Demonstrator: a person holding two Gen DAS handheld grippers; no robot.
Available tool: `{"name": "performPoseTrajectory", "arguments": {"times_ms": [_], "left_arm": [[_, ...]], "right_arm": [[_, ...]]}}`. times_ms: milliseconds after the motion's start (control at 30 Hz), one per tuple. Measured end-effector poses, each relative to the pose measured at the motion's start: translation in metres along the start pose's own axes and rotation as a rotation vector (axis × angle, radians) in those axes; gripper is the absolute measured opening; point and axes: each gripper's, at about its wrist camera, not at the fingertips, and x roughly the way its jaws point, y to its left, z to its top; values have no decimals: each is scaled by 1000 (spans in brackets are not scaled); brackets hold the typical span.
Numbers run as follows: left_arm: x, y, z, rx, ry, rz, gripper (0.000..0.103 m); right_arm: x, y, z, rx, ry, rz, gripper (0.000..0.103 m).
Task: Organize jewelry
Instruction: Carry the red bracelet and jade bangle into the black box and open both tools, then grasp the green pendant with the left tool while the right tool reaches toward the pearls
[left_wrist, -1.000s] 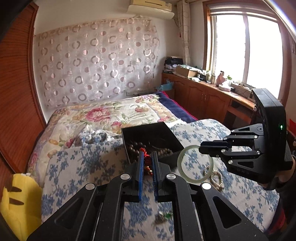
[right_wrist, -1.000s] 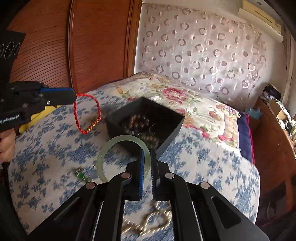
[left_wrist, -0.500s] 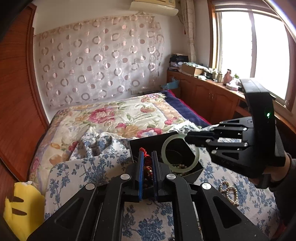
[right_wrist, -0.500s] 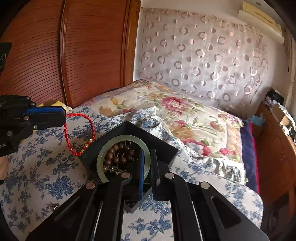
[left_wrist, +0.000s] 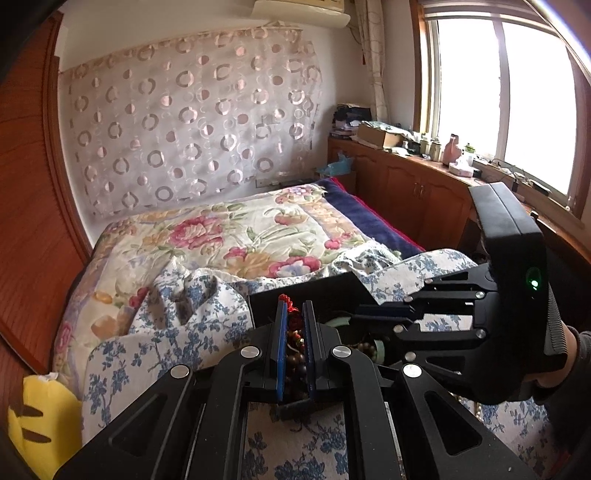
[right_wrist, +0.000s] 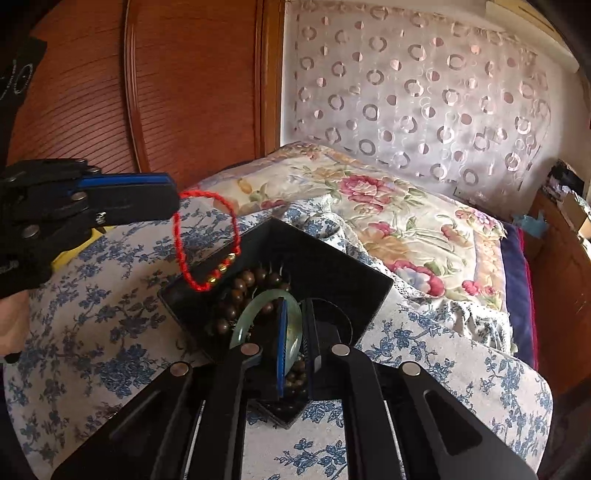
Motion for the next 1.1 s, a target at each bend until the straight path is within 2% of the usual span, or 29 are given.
{"name": "performPoseTrajectory", "arguments": {"times_ms": [333, 833, 933, 1000, 1100], "left_arm": [[14, -1, 11, 16, 4, -2, 7], [31, -6, 17, 29, -2, -26, 8], [30, -6, 17, 23, -5, -24, 14], [27, -6, 16, 18, -8, -25, 24], [20, -8, 13, 16, -12, -28, 28]], "right_arm": [[-17, -8, 2, 10, -13, -17, 10], [-43, -18, -17, 48, -11, -69, 10], [-48, -20, -21, 58, -12, -78, 10], [-51, -21, -23, 66, -13, -83, 10], [-57, -22, -29, 83, -16, -89, 10]]}}
